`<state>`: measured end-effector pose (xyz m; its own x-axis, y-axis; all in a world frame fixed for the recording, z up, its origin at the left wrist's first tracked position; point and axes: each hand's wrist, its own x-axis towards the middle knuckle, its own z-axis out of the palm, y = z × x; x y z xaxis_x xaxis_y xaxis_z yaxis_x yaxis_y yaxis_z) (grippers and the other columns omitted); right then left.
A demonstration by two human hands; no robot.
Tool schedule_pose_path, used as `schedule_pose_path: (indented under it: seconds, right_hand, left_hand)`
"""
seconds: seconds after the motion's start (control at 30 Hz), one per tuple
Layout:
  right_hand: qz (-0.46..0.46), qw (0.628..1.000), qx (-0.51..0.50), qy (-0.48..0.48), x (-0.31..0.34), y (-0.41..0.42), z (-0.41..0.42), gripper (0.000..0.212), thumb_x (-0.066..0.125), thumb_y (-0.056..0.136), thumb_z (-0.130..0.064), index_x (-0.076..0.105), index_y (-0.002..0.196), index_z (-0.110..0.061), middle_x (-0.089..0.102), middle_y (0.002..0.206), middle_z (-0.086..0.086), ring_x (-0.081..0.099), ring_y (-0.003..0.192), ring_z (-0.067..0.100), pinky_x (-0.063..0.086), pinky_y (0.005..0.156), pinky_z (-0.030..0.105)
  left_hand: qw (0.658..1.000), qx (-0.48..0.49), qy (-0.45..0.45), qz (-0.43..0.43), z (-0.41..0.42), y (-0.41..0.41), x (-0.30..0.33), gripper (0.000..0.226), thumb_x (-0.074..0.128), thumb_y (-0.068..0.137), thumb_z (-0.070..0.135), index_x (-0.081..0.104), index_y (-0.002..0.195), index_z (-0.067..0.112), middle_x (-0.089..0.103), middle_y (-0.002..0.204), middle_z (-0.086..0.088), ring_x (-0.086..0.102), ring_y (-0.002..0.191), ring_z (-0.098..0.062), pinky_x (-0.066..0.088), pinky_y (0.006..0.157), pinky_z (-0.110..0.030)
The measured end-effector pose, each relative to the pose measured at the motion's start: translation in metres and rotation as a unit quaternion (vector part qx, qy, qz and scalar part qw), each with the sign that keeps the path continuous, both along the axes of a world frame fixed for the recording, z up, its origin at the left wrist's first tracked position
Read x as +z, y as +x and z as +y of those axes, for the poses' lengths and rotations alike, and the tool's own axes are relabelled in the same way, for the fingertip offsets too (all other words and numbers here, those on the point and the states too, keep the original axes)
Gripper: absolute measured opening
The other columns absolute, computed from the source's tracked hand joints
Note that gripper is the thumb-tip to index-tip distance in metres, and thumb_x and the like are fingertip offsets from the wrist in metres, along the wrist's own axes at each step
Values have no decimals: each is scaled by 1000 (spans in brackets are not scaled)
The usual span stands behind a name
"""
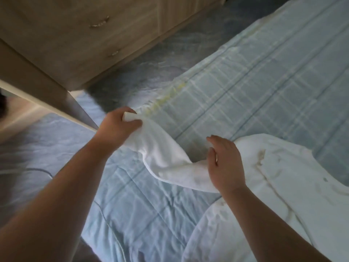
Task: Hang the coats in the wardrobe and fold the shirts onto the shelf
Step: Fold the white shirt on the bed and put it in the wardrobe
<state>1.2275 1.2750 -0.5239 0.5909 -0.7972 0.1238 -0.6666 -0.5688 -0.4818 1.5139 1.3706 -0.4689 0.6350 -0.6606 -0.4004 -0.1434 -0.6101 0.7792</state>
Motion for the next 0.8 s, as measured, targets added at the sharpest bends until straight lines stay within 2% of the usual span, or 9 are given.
schedule_pose_path:
  seconds: [0.1,0.2,0.27,0.33,0.43,0.57,0.7,0.8]
  right_hand:
    - [87,996,-20,1,-6,15,14,49,41,93,-24,50,140,-13,52,144,10,47,133,30,38,108,49]
    - [155,988,-21,5,-14,28,37,59,38,94,-34,35,151,-21,32,159,6,30,146,29,28,114,55]
    - [196,980,-20,15,-22,34,49,61,34,96,-39,25,155,-24,21,163,4,20,150,28,21,117,58]
    - [219,975,-27,29,-34,40,56,60,31,98,-41,22,156,-25,18,164,4,17,150,29,17,116,62]
    - [249,966,-33,59,-56,47,59,62,29,97,-43,23,156,-25,20,164,4,19,150,31,17,114,65]
    - [291,954,-28,69,-75,51,59,70,31,93,-49,18,157,-23,15,165,5,13,151,34,13,113,69]
    - [289,955,-15,71,-71,48,57,76,30,92,-56,11,158,-24,7,166,6,7,151,34,10,114,68]
    - [269,960,-8,72,-58,41,56,77,28,93,-59,7,158,-25,3,166,5,5,152,30,12,115,66]
  left_hand:
    - [997,22,5,-77,11,25,4,11,70,82,26,66,90,21,65,84,-5,62,79,-27,47,67,-31]
    - [991,53,14,-123,31,50,0,13,64,79,36,62,91,29,66,85,-5,64,79,-31,55,69,-41]
    - [982,61,45,-172,45,63,-5,7,64,86,30,61,92,30,65,87,-4,61,81,-30,49,70,-37]
    - [974,58,82,-203,58,71,-14,7,62,90,27,62,97,27,63,87,-5,58,80,-29,42,67,-33]
    - [971,42,127,-198,72,74,-32,8,60,91,30,61,99,27,62,85,-6,57,71,-31,42,61,-32]
    - [970,47,140,-191,79,67,-51,17,59,93,27,62,106,18,58,87,-6,52,78,-28,41,69,-34]
    - [973,88,112,-180,74,53,-45,22,60,93,29,62,109,14,62,92,-8,54,81,-28,40,70,-33]
    - [982,114,56,-142,59,32,-26,20,62,92,31,62,106,16,64,94,-7,58,83,-27,44,69,-33]
